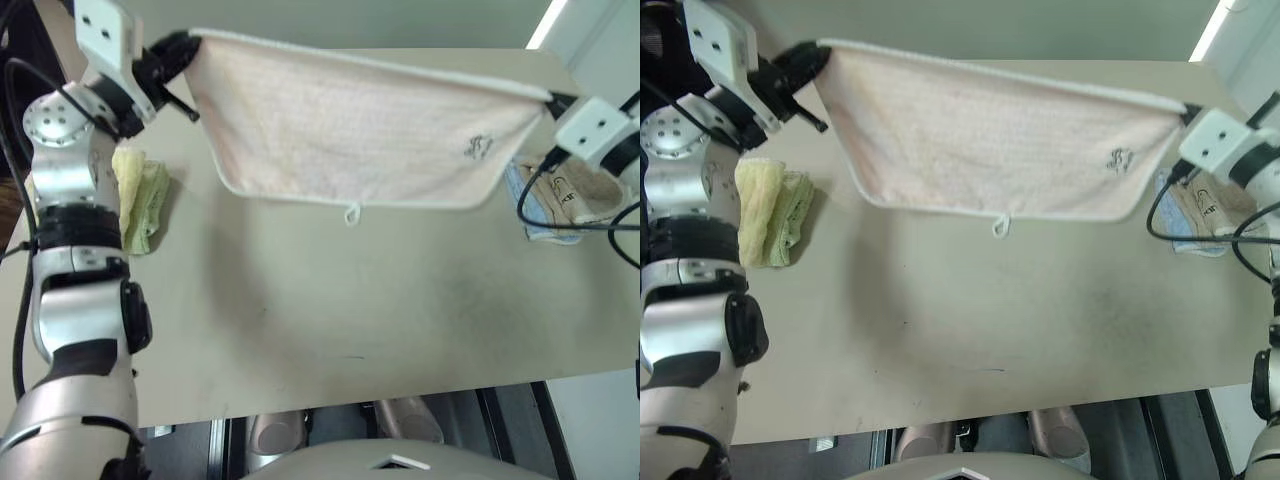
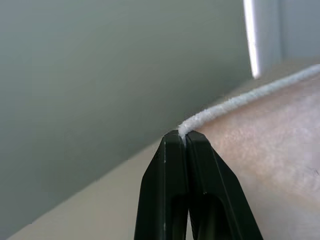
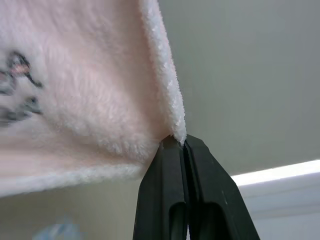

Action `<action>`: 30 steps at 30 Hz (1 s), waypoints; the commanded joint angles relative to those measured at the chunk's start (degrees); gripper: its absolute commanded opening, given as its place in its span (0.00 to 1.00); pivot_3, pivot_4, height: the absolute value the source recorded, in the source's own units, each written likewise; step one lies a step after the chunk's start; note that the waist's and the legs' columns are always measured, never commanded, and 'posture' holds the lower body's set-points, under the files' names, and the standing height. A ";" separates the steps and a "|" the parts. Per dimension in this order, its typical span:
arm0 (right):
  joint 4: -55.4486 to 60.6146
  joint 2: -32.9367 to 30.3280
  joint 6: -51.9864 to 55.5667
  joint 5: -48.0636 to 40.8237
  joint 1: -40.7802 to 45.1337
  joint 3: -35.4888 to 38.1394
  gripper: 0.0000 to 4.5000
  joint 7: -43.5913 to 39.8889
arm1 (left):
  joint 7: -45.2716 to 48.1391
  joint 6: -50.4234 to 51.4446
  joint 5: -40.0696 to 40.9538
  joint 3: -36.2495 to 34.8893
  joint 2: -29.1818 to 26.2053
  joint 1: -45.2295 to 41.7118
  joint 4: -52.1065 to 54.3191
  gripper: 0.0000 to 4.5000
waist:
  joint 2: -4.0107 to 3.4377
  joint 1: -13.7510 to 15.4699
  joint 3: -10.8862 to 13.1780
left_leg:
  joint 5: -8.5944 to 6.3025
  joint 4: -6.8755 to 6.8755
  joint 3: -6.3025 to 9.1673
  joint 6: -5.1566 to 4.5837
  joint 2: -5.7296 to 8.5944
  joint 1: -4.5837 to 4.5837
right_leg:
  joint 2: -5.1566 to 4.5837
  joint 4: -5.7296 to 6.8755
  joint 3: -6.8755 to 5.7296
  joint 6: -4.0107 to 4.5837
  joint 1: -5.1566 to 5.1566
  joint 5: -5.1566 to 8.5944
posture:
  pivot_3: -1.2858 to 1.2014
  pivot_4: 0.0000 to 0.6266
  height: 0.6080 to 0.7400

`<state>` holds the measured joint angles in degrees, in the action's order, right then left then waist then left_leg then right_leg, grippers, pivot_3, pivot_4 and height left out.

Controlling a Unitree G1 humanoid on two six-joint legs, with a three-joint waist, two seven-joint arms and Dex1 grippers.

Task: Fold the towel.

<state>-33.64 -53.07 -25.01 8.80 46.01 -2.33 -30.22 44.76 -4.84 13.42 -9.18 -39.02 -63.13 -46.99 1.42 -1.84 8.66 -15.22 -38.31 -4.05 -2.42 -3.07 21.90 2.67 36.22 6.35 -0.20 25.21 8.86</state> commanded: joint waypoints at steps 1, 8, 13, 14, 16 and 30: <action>-0.84 -1.60 2.57 -4.69 4.09 4.39 0.00 -3.40 | -0.39 -1.54 2.00 -4.07 -1.77 -5.68 -4.08 0.00 | -0.01 -0.01 0.00 | 0.01 0.01 0.00 0.01 0.00 0.09 | 0.00 -0.06 -0.01 -0.01 0.08 -0.01 | 0.52 0.24 1.00; 13.09 -3.07 13.48 -18.80 -4.51 8.83 0.00 -18.96 | 15.29 4.66 7.74 -6.07 -5.96 -1.80 -0.46 0.00 | -0.01 -0.07 -0.01 | -0.12 0.10 0.01 0.52 0.00 0.39 | -0.01 -0.27 -0.02 -0.20 0.29 0.53 | 0.52 0.24 1.00; 34.90 -7.49 27.68 -31.22 -29.27 12.05 0.00 -32.40 | 27.55 19.08 15.72 -6.56 -11.24 20.99 22.03 0.00 | -0.07 -0.05 -0.06 | -0.41 0.01 0.22 1.38 0.07 0.48 | 0.03 -0.19 -0.01 -0.27 0.44 1.24 | 0.52 0.24 1.00; 37.82 -8.08 29.80 -32.85 -32.94 12.99 0.00 -33.65 | 28.05 21.84 17.10 -7.29 -12.31 25.22 25.89 0.00 | -0.07 -0.04 -0.06 | -0.49 0.00 0.23 1.42 0.07 0.50 | 0.03 -0.20 0.01 -0.29 0.46 1.31 | 0.52 0.24 1.00; 41.69 -8.59 32.60 -34.84 -37.45 14.65 0.00 -34.96 | 27.72 26.44 19.04 -8.74 -13.74 30.94 31.14 0.00 | -0.06 -0.04 -0.05 | -0.58 -0.06 0.24 1.41 0.13 0.55 | 0.03 -0.20 0.06 -0.37 0.51 1.38 | 0.52 0.24 1.00; 52.72 -9.93 46.96 -42.70 -49.95 19.72 0.00 -42.15 | 25.88 35.65 22.06 -16.90 -19.74 51.95 46.48 0.00 | 0.04 0.39 -0.02 | -1.00 -0.81 0.24 0.19 0.13 -1.20 | 0.03 0.19 0.15 1.10 -1.08 1.25 | 0.52 0.24 1.00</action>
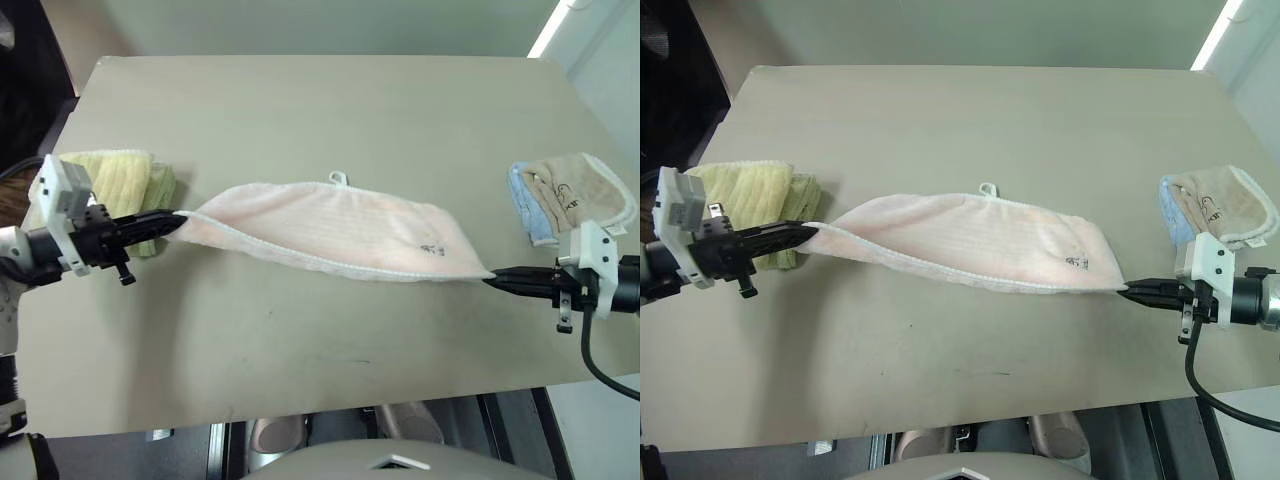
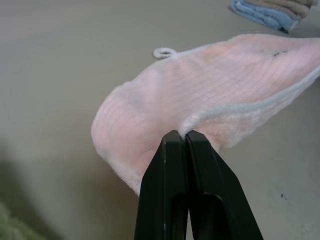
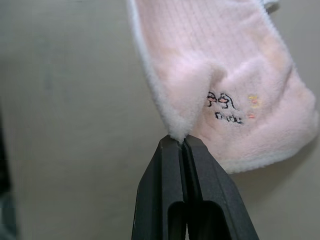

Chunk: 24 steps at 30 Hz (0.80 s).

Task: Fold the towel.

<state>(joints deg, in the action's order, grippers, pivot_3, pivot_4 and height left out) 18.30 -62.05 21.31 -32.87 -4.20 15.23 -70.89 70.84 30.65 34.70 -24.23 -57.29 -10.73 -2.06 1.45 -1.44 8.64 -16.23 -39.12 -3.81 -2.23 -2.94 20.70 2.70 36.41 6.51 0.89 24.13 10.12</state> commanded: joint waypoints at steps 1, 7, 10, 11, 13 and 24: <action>0.31 -1.26 0.62 -0.42 0.21 1.87 0.00 -1.88 | -0.32 -0.20 0.28 -1.62 -1.77 -0.89 0.95 0.00 | 0.01 -0.01 0.00 | 0.04 -0.01 0.00 -0.05 0.00 -0.03 | 0.00 0.01 0.00 0.13 -0.02 -0.08 | 0.52 0.24 1.00; -2.11 -3.17 -0.68 1.90 -2.89 4.61 0.00 -4.70 | 0.48 -2.34 -2.24 -0.71 -3.88 -1.82 -2.63 0.00 | -0.01 -0.04 -0.03 | 0.10 -0.02 -0.01 -0.05 0.00 0.05 | 0.00 0.17 -0.02 0.28 0.15 -0.23 | 0.52 0.24 1.00; -3.92 -3.49 -0.46 1.46 -2.08 7.25 0.00 -5.17 | 0.80 -2.50 -2.37 -0.30 -4.24 -2.19 -2.99 0.00 | -0.01 -0.05 -0.03 | 0.08 -0.02 -0.07 -0.01 0.02 0.37 | 0.00 0.42 0.03 0.23 0.46 -0.19 | 0.52 0.24 1.00; -4.62 -3.73 -0.21 1.42 -1.35 8.00 0.00 -5.03 | 0.84 -2.39 -2.29 -0.11 -4.14 -2.51 -2.89 0.00 | -0.01 -0.05 -0.03 | 0.07 0.01 -0.07 0.02 0.01 0.39 | 0.00 0.45 0.02 0.21 0.52 -0.18 | 0.52 0.24 1.00; -5.40 -4.06 0.00 1.68 -0.50 8.70 0.00 -5.07 | 0.80 -2.21 -2.24 0.24 -3.95 -3.03 -2.79 0.00 | -0.01 -0.07 -0.03 | 0.05 0.08 -0.08 0.03 0.01 0.39 | 0.00 0.49 0.02 0.19 0.59 -0.16 | 0.52 0.24 1.00; -10.04 -0.80 -3.69 6.66 8.86 0.18 0.00 -2.63 | -0.70 -5.89 -7.23 7.69 -1.59 -6.49 -7.39 0.00 | -0.02 -0.27 -0.02 | 0.06 0.08 -0.09 0.03 -0.03 0.36 | 0.01 0.60 0.01 0.23 0.63 -0.14 | 0.52 0.24 1.00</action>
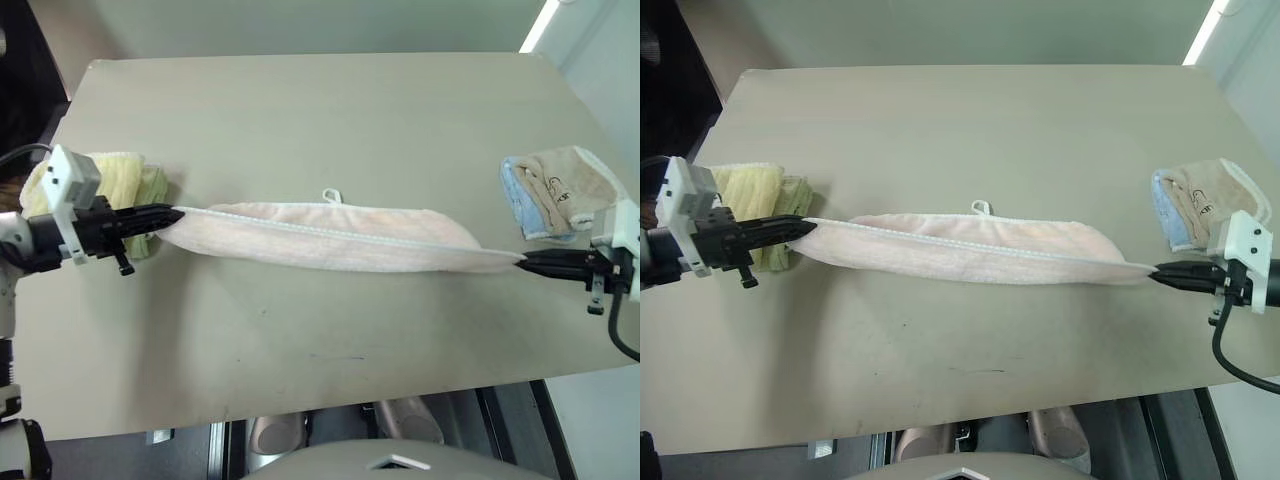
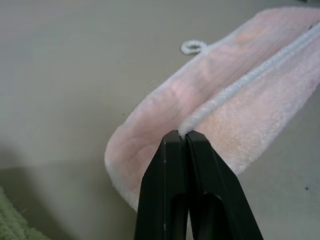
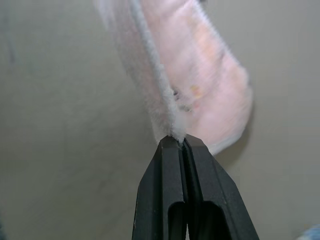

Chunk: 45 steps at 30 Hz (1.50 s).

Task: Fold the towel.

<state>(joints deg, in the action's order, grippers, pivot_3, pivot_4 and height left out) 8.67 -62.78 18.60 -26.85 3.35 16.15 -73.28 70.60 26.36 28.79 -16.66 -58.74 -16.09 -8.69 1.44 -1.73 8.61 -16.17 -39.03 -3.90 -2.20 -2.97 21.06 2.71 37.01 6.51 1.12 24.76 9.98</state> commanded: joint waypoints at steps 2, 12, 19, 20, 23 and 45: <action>0.24 -0.55 -0.88 0.23 0.75 -0.88 0.00 -1.59 | 0.10 -1.69 -1.45 0.35 -0.22 -0.36 -0.19 0.00 | 0.00 0.04 0.00 | 0.00 0.03 0.00 0.00 0.00 0.01 | 0.00 0.00 -0.01 -0.01 0.02 0.01 | 0.52 0.24 1.00; -9.42 2.53 -6.68 7.22 10.76 -7.33 0.00 1.02 | -5.60 -8.78 -7.61 2.48 2.43 -2.48 -5.72 0.00 | 0.00 0.02 0.00 | 0.01 -0.02 -0.03 -0.01 -0.01 -0.05 | -0.01 -0.01 0.02 -0.06 -0.04 0.04 | 0.52 0.24 1.00; -28.15 8.60 -16.94 19.01 26.10 -16.22 0.00 6.78 | -11.71 -19.34 -17.76 9.64 5.67 -13.97 -20.00 0.00 | -0.01 0.10 0.00 | 0.29 -0.02 -0.02 -0.30 -0.02 -0.08 | -0.01 0.03 0.00 -0.17 -0.05 -0.45 | 0.52 0.24 1.00; -31.28 9.80 -18.61 20.71 28.40 -17.60 0.00 7.69 | -13.28 -20.91 -19.39 10.79 6.64 -16.37 -23.14 0.00 | -0.01 0.12 0.01 | 0.34 -0.02 -0.03 -0.36 -0.02 -0.07 | -0.01 0.02 0.01 -0.21 -0.03 -0.54 | 0.52 0.24 1.00; -38.09 12.07 -22.35 23.98 32.71 -20.16 0.00 8.92 | -15.52 -24.79 -22.50 13.19 9.00 -21.59 -30.32 0.00 | -0.01 0.14 0.01 | 0.45 -0.01 -0.02 -0.43 -0.02 -0.02 | -0.01 0.02 0.00 -0.26 0.02 -0.71 | 0.52 0.24 1.00; -52.04 14.66 -32.28 29.54 38.31 -21.19 0.84 14.32 | -15.38 -33.61 -26.68 15.33 11.64 -27.28 -44.81 0.88 | -0.02 0.09 0.01 | 0.51 0.21 -0.02 -0.30 -0.06 0.11 | -0.01 -0.06 -0.04 -0.59 0.12 -0.69 | 0.52 0.24 1.00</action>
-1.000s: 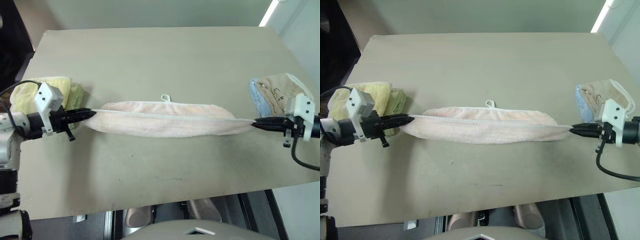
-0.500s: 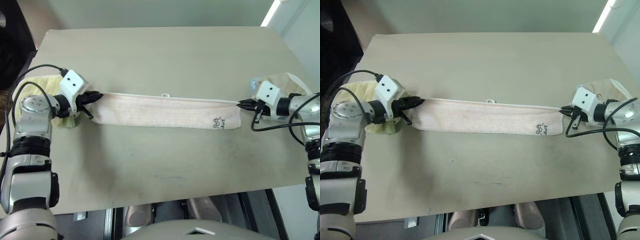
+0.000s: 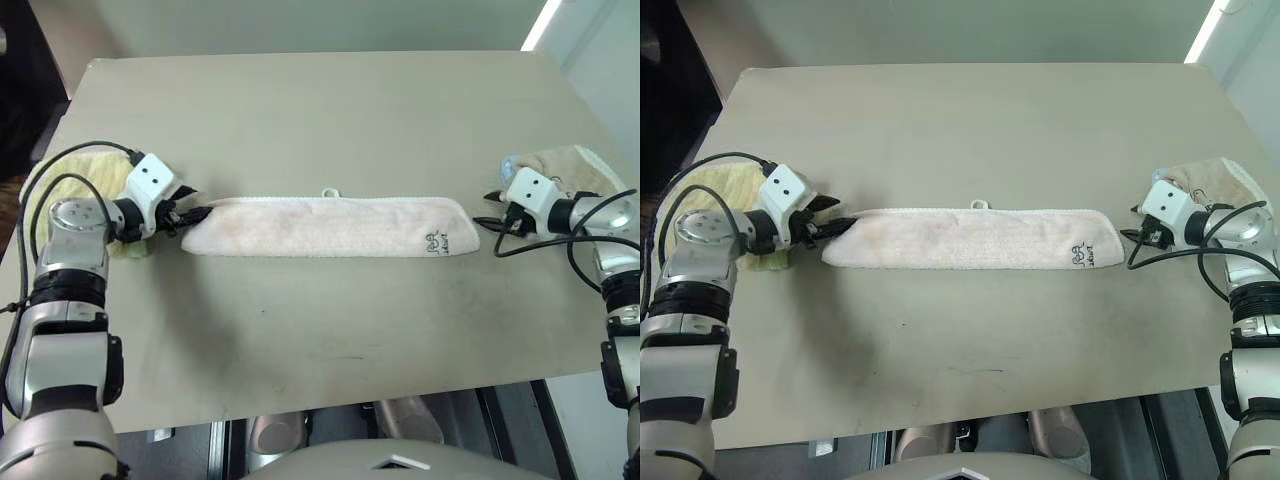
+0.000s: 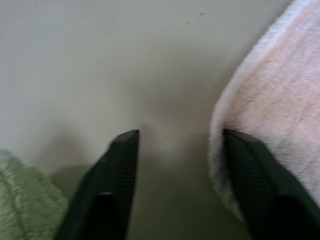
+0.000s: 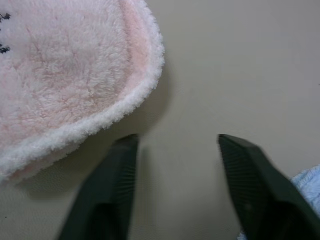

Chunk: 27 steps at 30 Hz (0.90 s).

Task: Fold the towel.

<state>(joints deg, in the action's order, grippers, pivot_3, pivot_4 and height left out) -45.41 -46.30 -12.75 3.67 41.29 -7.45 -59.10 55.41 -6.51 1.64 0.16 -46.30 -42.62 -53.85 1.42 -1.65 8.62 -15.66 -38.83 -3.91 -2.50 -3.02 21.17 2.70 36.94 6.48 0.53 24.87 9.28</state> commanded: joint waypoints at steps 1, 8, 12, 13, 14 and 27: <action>3.33 -2.38 -1.03 -1.60 -0.33 3.26 0.93 0.34 | -0.98 -0.89 1.14 -2.35 -0.48 -0.61 1.12 0.97 | 0.00 0.00 0.00 | 0.00 0.00 -0.01 0.00 0.00 0.00 | 0.00 0.00 0.00 0.04 0.00 0.02 | 0.52 0.24 1.00; 23.29 -6.78 13.04 -14.49 -11.43 12.93 0.99 -5.13 | -2.92 4.12 8.17 -9.36 0.78 0.84 10.30 1.00 | 0.00 0.32 0.00 | 0.04 -0.01 0.01 0.09 -0.01 0.19 | 0.00 -0.06 -0.02 0.19 0.04 0.27 | 0.52 0.24 1.00; 40.31 -6.94 31.09 -25.13 -23.62 20.10 0.99 -3.62 | -4.70 5.83 10.84 -12.28 0.94 2.65 16.16 1.00 | 0.03 0.36 -0.01 | 0.07 -0.07 0.01 0.28 0.00 0.22 | -0.01 -0.14 -0.02 0.10 -0.03 0.54 | 0.52 0.24 1.00; 43.47 -6.58 34.47 -26.94 -25.97 21.35 0.99 -2.66 | -4.73 6.59 11.53 -12.77 1.07 3.04 17.29 1.00 | 0.03 0.36 -0.01 | 0.06 -0.09 0.00 0.31 0.00 0.23 | -0.01 -0.14 -0.02 0.08 -0.03 0.58 | 0.52 0.24 1.00; 46.59 -5.52 39.21 -29.26 -27.86 22.70 0.99 -0.45 | -4.49 7.04 12.24 -13.05 1.32 3.41 18.64 1.00 | 0.03 0.36 -0.01 | 0.05 -0.12 0.00 0.33 0.00 0.23 | -0.01 -0.14 -0.01 0.08 -0.03 0.59 | 0.52 0.24 1.00; 60.50 13.57 91.57 -63.37 -32.00 42.01 0.99 33.78 | 3.46 15.25 19.24 -8.08 5.71 13.50 43.86 1.00 | 0.07 0.06 0.00 | 0.02 -0.27 -0.04 0.21 0.07 0.22 | -0.01 -0.18 0.06 -0.20 -0.08 0.40 | 0.52 0.24 1.00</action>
<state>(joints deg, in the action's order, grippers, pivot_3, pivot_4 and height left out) 13.89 -33.87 74.75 -56.36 8.68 30.91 -30.09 58.53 7.96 19.41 -7.71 -40.56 -29.22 -13.18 1.49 -1.58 8.62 -15.64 -39.09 -3.95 -2.31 -2.96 21.38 2.69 36.77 6.53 0.34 24.80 9.68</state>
